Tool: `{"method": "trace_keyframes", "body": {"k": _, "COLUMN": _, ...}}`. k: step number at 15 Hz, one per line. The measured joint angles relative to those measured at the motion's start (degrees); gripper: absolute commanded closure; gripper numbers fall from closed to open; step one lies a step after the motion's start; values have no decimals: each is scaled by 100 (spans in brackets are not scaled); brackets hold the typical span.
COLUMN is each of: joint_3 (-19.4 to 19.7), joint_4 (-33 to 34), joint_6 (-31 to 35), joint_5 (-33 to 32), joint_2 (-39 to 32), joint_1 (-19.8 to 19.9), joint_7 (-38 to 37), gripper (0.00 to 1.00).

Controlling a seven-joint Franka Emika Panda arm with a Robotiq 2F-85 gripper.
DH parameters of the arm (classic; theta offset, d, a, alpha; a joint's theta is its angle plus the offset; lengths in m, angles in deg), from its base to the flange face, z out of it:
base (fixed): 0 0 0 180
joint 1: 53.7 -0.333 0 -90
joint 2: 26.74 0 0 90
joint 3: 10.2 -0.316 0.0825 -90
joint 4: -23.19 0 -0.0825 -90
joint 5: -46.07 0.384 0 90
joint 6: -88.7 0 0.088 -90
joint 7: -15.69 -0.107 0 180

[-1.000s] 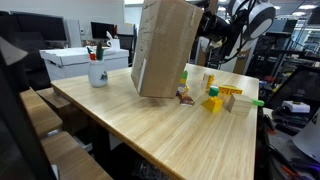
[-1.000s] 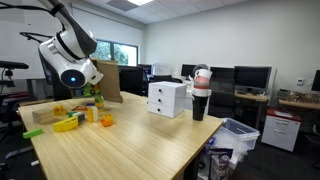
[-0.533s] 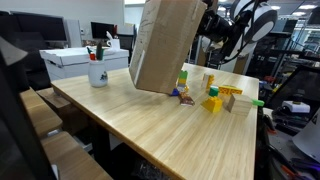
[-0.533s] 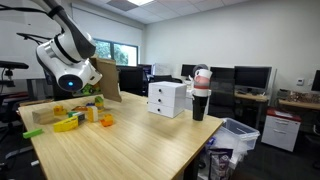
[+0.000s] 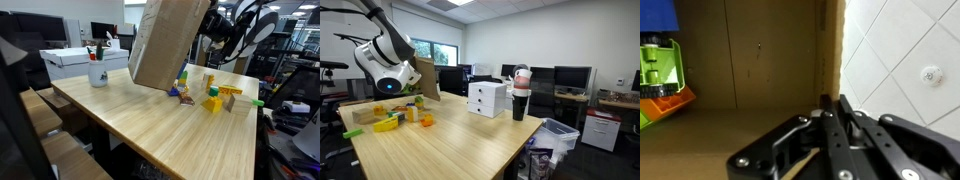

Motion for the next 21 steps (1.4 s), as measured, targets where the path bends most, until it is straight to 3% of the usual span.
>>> {"method": "trace_keyframes", "body": {"k": 16, "joint_3": 64, "joint_4": -100, "joint_6": -140, "joint_5": 39, "joint_2": 68, "joint_1": 203, "joint_7": 57, "gripper": 96}}
{"method": "trace_keyframes", "body": {"k": 21, "joint_3": 12, "joint_4": -27, "joint_6": -581, "joint_5": 69, "joint_2": -58, "joint_1": 187, "joint_7": 60, "gripper": 96}}
